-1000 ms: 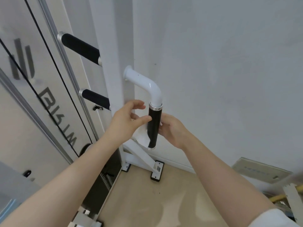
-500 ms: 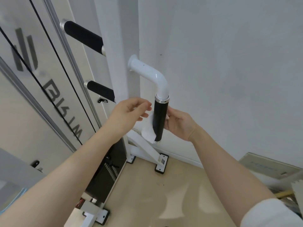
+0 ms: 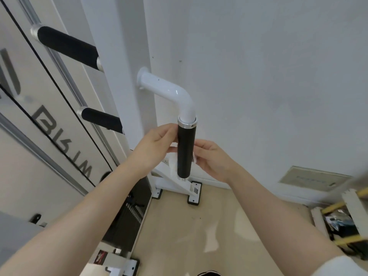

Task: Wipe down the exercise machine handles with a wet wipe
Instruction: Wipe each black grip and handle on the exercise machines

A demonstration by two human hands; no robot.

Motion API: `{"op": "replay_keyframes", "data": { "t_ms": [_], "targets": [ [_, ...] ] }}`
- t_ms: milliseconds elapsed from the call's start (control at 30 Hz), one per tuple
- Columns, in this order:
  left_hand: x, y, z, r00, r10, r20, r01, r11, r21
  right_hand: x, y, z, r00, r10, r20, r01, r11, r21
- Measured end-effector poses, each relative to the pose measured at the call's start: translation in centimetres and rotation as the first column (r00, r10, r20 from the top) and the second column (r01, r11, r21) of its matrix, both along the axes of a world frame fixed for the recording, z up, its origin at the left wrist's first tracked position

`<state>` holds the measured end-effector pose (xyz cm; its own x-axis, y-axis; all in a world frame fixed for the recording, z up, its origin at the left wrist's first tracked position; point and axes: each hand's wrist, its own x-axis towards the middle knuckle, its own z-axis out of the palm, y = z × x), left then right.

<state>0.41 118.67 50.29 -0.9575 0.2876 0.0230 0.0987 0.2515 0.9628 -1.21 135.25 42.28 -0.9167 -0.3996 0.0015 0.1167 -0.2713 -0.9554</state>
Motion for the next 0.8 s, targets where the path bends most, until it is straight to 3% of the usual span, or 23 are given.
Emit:
{"op": "replay_keyframes", "data": {
  "t_ms": [233,400,467,567,633,700,733,800],
  "targets": [
    [0.3,-0.8,-0.4,0.996,-0.064,-0.056,0.065,0.997,0.031,2.3,-0.2,-0.9,0.994,-0.082,0.073,0.074,0.991,0.11],
    [0.6,-2.1,-0.6,0.977,-0.188,-0.103,0.196,0.978,0.071,2.7,-1.5,3.0,0.965,-0.262,0.01,0.257,0.936,-0.243],
    [0.4,-2.4,-0.9,0.977,-0.187,-0.105,0.196,0.977,0.086,3.0,-2.3,2.9,0.94,-0.34,0.024,0.333,0.902,-0.275],
    [0.5,-2.4,-1.4,0.977,-0.172,-0.13,0.181,0.982,0.06,4.2,-3.7,0.2,0.886,-0.428,0.18,0.457,0.872,-0.177],
    [0.8,-2.4,-1.9,0.971,-0.172,-0.166,0.178,0.984,0.021,5.0,-4.9,-1.6,0.79,-0.502,0.353,0.508,0.858,0.082],
    [1.1,-2.6,-2.2,0.964,-0.187,-0.188,0.19,0.982,0.0,5.3,-5.7,-1.5,0.71,-0.606,0.357,0.542,0.795,0.272],
    [1.3,-2.8,-2.3,0.96,-0.201,-0.196,0.205,0.979,-0.002,5.2,-6.0,-0.6,0.699,-0.647,0.305,0.594,0.762,0.258],
    [1.6,-3.1,-2.4,0.951,-0.234,-0.201,0.238,0.971,-0.006,5.2,-6.4,2.2,0.678,-0.72,0.149,0.72,0.691,0.067]
  ]
}}
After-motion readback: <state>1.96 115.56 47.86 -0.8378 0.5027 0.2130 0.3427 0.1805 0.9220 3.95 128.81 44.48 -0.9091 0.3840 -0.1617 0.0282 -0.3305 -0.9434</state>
